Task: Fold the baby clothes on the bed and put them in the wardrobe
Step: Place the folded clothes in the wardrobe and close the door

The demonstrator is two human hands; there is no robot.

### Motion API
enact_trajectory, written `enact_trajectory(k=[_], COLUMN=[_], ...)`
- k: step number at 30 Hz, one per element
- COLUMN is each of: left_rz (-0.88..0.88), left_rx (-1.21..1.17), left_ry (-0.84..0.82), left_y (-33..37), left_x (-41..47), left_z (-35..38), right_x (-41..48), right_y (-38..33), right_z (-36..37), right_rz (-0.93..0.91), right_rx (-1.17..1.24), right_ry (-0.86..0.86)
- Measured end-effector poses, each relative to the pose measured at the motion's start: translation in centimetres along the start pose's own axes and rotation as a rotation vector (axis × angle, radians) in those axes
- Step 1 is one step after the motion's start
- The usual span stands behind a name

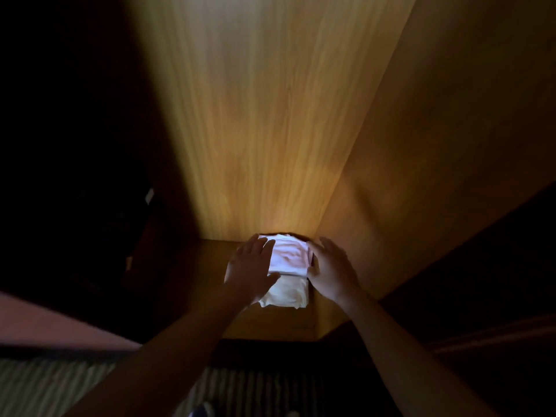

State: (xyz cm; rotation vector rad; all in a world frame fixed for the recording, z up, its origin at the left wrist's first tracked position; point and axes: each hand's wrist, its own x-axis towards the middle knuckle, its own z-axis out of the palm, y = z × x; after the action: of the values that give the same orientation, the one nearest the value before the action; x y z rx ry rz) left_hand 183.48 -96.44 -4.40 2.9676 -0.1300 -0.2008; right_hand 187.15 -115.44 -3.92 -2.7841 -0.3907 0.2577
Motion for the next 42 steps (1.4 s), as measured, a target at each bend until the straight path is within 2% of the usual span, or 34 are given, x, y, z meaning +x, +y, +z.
enact_trajectory(k=[6,13,18,23,30,37,42], left_rz=[-0.064,-0.128,-0.164,-0.283,-0.545,-0.831,-1.035], left_rx=[-0.006,-0.034,-0.035,-0.014,0.036,-0.039,0.001], left_ry=[0.082,0.171,0.24,0.299,0.368,0.471,0.47], left_y=[1.5,-0.4,-3.9,-9.1,-16.3,-21.4,-24.1], left_x=[-7.1,-15.8,-24.4,-34.6,-49.3,-62.7,-72.1], left_z=[-11.7,-17.5,-19.5,-20.2,-21.8,-21.7,-20.8], right_x=[-5.5,-10.9,-16.6,-22.4,-28.9,-33.6,-37.6], right_y=[-6.8,-13.2,-20.1,-28.6,-41.5,-54.0,-62.7], right_z=[-11.8,-14.8,-14.0,-12.1,-8.6,-4.3,-0.9], right_rz=[-0.066,-0.132,-0.24,-0.385,-0.691,-0.983,-1.189], right_rx=[0.042,0.043,-0.005,0.015,-0.006,-0.064,-0.087], right_ry=[0.022,0.03,0.014,-0.006,-0.034,-0.115,-0.194])
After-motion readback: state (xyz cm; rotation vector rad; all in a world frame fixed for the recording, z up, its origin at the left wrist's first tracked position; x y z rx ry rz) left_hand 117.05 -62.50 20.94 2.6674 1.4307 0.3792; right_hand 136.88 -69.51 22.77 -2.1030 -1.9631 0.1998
